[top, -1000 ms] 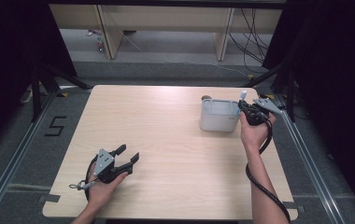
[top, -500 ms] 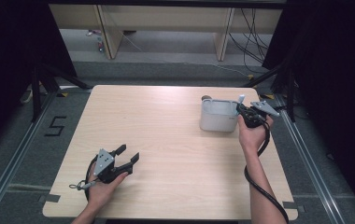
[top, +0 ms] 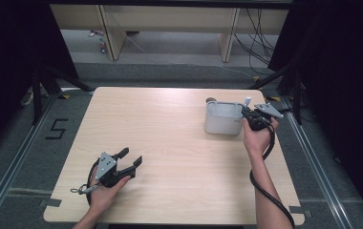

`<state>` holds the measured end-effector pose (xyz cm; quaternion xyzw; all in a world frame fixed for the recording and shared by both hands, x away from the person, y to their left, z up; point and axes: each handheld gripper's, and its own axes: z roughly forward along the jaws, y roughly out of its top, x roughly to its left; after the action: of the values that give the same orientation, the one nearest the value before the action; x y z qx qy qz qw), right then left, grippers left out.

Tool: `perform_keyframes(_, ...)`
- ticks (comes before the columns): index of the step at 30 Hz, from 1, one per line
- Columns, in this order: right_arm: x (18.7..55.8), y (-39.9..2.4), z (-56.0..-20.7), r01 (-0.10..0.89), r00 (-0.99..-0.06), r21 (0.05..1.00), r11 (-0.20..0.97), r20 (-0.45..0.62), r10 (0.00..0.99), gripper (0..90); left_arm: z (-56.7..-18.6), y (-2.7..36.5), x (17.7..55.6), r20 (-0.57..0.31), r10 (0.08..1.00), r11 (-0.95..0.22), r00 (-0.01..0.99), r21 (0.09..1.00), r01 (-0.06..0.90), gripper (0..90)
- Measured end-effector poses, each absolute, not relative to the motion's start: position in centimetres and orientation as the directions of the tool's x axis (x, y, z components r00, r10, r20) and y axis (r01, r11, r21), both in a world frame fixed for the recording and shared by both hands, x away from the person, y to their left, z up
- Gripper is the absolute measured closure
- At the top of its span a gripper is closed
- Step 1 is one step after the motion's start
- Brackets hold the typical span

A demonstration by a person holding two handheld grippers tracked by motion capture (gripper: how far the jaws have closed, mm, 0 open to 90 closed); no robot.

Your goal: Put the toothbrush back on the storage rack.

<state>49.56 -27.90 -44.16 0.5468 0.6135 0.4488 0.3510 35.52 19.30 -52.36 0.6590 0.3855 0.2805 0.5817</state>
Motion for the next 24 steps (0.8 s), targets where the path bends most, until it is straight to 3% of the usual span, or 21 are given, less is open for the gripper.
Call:
perform_keyframes(11, 49.3, -28.4, -43.8, 0.346, -0.113, 0.938, 0.010, 0.031, 0.993, 64.0, -52.4, 19.3, 35.5, -0.076, 0.834, -0.029, 0.546, 0.983, 0.182, 33.9)
perform_keyframes(14, 49.0, -28.4, -43.6, 0.349, -0.106, 0.936, -0.033, 0.075, 0.992, 61.5, -52.4, 19.2, 35.5, -0.077, 0.834, -0.028, 0.546, 0.983, 0.182, 33.9)
perform_keyframes(24, 47.6, -28.8, -43.7, 0.366, -0.143, 0.930, -0.015, 0.072, 0.987, 57.3, -52.4, 19.2, 35.5, -0.078, 0.835, -0.029, 0.544, 0.982, 0.184, 34.0)
